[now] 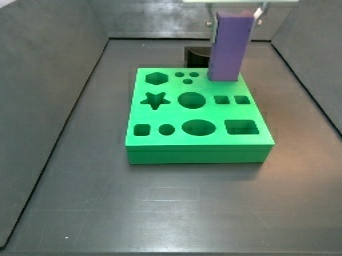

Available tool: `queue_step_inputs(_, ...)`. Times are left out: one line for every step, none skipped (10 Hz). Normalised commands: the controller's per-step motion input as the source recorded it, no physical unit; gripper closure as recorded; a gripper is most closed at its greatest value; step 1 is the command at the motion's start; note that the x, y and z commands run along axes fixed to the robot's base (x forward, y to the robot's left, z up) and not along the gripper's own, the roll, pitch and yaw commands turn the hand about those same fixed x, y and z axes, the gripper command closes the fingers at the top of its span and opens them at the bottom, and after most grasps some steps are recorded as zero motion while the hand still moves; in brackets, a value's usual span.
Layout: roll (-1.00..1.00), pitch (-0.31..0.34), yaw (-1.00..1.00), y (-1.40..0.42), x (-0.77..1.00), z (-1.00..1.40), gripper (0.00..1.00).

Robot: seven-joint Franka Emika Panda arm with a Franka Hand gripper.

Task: Insert the arch object.

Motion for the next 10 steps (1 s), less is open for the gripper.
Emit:
queue_step_inputs(0.01, 0.0, -0.12, 0.0, 0.04, -0.17, 1.0)
queue_step_inputs(0.0, 0.0, -0.11, 0.0, 0.06, -0.18, 1.0)
queue_step_inputs(0.0, 0.0, -0.13, 0.0, 0.06, -0.18, 1.0)
queue_step_inputs(0.0, 0.0, -0.19, 0.0, 0.08, -0.18, 1.0)
queue_step_inputs(0.0, 0.0, -0.13, 0.0, 0.02, -0.18, 1.0)
queue_step_inputs(0.0, -0.003, 0.0, 0.0, 0.0, -0.18, 1.0)
queue_step_inputs(-0.02, -0.014, 0.0, 0.0, 0.0, -0.04, 1.0)
queue_step_inputs(-0.01, -0.029, 0.0, 0.0, 0.0, -0.04, 1.0)
queue_step_inputs(-0.03, -0.016, 0.0, 0.0, 0.0, -0.01, 1.0)
queue_step_inputs(0.0, 0.0, 0.0, 0.0, 0.0, 0.0, 1.0)
